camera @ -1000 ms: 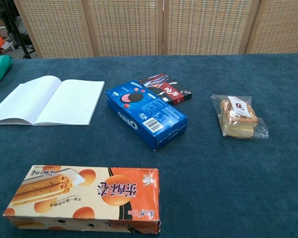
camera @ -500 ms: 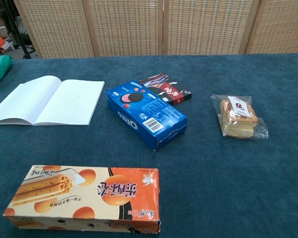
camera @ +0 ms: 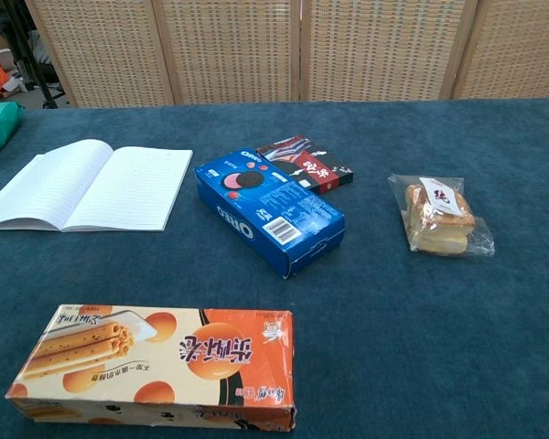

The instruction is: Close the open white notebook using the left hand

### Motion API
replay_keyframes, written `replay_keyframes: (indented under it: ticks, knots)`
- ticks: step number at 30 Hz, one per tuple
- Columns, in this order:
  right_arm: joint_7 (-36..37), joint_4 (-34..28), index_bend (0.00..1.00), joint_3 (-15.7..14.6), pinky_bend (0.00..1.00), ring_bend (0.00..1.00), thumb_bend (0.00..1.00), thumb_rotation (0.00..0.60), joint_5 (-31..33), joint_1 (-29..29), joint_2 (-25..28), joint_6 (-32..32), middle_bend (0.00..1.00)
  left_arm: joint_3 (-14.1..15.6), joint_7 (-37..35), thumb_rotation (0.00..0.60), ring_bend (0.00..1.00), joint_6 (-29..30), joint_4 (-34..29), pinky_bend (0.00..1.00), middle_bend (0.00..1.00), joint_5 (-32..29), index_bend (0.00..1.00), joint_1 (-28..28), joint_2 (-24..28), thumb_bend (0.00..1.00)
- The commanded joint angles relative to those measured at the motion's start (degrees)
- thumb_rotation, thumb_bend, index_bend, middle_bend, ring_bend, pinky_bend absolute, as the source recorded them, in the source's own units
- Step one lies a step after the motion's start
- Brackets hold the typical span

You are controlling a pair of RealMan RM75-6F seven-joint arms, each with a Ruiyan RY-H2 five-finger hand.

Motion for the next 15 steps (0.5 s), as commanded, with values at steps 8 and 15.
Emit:
replay_keyframes:
  ticks: [8, 15]
  knots:
    - [-0.12, 0.09, 0.05, -0.19, 0.00, 0.00, 0.10, 0.600, -0.11, 0.15, -0.13, -0.37, 0.00, -1.97, -0.62, 0.600, 0.00, -9.65, 9.28, 0.00, 0.00, -4.85, 0.00, -5.92, -3.55, 0.21]
    - [-0.23, 0.34, 0.05, -0.23, 0.00, 0.00, 0.10, 0.600, 0.10, 0.30, -0.35, -0.77, 0.00, -2.13, -2.71, 0.600, 0.00, -13.55, 16.94, 0.00, 0.00, -4.86, 0.00, -9.32, -7.39, 0.21]
